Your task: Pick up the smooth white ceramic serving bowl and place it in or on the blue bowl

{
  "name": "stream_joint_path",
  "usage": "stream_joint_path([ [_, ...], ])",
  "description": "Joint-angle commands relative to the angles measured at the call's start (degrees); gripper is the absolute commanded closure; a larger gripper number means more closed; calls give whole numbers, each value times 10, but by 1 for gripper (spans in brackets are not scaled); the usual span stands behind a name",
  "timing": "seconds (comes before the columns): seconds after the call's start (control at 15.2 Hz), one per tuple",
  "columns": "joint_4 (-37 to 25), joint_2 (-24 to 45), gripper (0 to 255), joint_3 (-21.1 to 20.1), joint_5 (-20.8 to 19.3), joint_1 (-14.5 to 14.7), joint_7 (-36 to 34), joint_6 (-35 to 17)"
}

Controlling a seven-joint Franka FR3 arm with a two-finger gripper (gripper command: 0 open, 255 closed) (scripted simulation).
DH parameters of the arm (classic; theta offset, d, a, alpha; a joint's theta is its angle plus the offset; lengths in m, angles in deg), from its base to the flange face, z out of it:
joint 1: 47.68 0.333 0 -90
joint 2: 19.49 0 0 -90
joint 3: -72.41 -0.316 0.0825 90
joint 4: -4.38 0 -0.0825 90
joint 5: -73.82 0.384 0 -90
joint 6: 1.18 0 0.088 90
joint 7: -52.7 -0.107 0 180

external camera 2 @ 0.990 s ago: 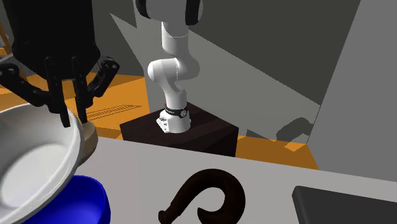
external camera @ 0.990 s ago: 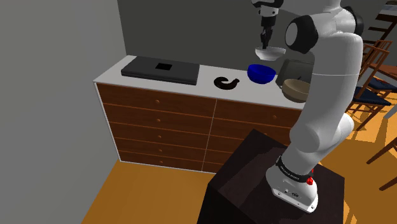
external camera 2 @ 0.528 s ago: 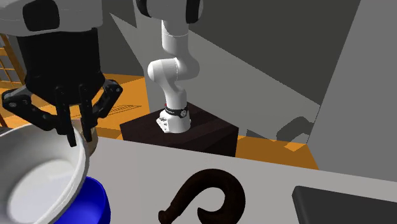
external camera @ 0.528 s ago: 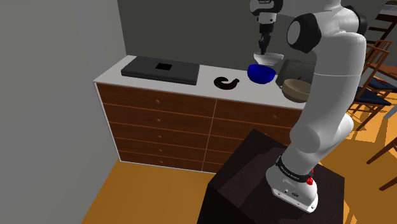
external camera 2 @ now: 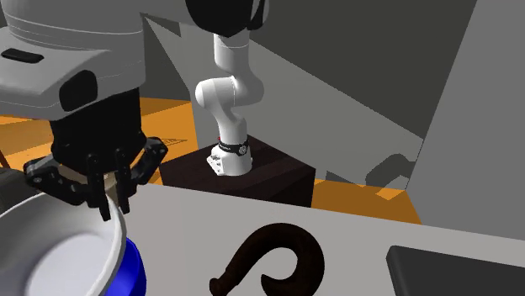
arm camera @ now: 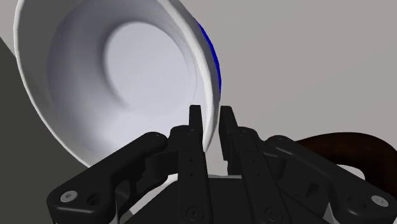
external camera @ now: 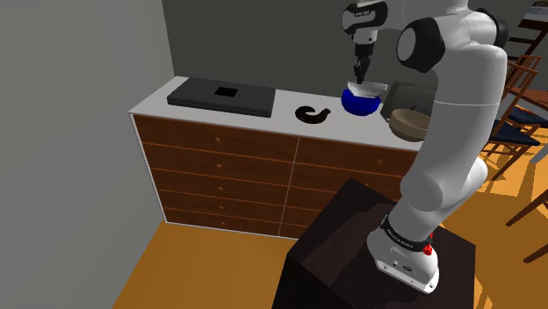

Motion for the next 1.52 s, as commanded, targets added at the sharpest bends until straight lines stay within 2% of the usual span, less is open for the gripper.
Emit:
stream_joint_path([
  [0.0, 18, -3, 255, -1, -1, 2, -4, -16],
  [0.2, 43, -2, 255, -1, -2, 4, -8, -41],
  [0.73, 43, -2, 255, -1, -2, 4, -8, -41],
  [0.79, 43, -2, 0, -1, -2, 4, -8, -41],
  [1.12, 43, -2, 0, -1, -2, 4, -8, -41],
  [1.39, -42, 8, 0, -3, 3, 3, -4, 36],
  [1.45, -42, 8, 0, -3, 3, 3, -4, 36],
])
